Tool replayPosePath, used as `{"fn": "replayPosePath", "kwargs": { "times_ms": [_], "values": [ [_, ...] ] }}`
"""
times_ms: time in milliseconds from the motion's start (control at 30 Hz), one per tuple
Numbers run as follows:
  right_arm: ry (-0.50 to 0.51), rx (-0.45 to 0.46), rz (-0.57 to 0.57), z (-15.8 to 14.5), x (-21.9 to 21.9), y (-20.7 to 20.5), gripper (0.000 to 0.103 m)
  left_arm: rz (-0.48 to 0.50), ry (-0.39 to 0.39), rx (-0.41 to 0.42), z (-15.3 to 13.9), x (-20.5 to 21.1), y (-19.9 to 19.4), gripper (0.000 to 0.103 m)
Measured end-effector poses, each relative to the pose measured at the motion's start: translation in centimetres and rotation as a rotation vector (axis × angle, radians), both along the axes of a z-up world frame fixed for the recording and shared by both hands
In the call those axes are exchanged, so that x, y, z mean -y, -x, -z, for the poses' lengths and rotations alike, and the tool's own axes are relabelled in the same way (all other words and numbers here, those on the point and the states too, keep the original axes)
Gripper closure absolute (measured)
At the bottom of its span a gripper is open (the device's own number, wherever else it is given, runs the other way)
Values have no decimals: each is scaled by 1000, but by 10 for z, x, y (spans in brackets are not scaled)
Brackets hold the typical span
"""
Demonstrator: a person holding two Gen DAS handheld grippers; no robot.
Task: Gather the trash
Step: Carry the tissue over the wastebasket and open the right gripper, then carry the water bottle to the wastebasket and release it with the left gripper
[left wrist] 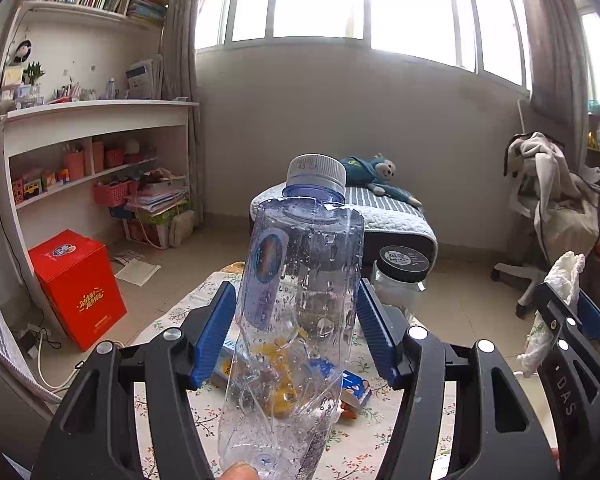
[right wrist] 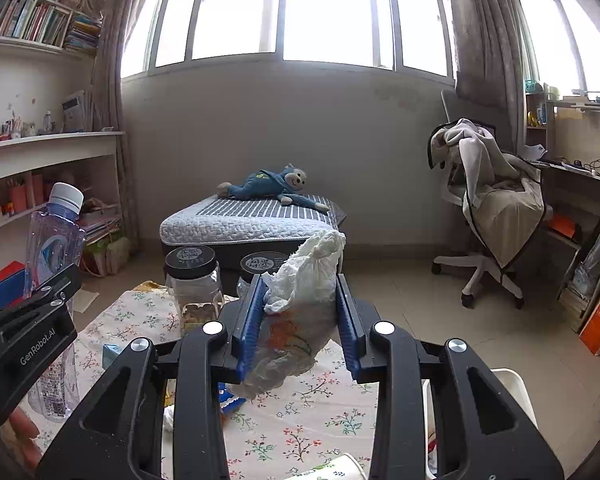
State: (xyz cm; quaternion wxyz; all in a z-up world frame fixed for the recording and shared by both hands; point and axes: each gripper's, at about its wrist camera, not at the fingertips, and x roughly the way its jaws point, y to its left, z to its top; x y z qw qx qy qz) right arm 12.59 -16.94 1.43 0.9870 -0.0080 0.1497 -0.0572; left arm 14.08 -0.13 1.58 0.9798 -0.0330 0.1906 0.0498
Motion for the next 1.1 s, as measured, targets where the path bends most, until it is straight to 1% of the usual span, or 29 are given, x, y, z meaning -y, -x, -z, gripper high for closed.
{"fn": "replayPosePath", "kwargs": {
  "times_ms": [333,567,733,767,800,833,867,933,1000,1067,1100],
  "values": [
    [11,15,103,-7,52,14,70,78,5,8,-1,49,3,42],
    [-1,6,227,-10,109,16,70,139,-10,-3,4,85,6,42],
    [-19,-25,322,-6,152,19,69,190,-14,-11,6,115,7,42],
    [-23,-30,339,-5,159,20,67,202,-13,-14,6,121,7,42],
    [-26,-32,355,-5,168,22,60,215,-11,-17,7,129,7,42],
    [-27,-37,372,-4,173,24,40,228,-10,-20,7,136,8,42],
    [-30,-33,395,-4,179,27,30,242,-9,-22,8,144,9,42],
    [-29,-12,436,-5,190,35,26,273,-7,-25,8,160,11,42],
    [-22,2,470,-7,201,44,19,309,-7,-28,9,178,14,42],
    [-20,32,521,-10,215,55,9,346,-5,-36,10,197,16,42],
    [-22,46,545,-12,223,60,8,366,-4,-43,11,205,16,42]
  ]
}}
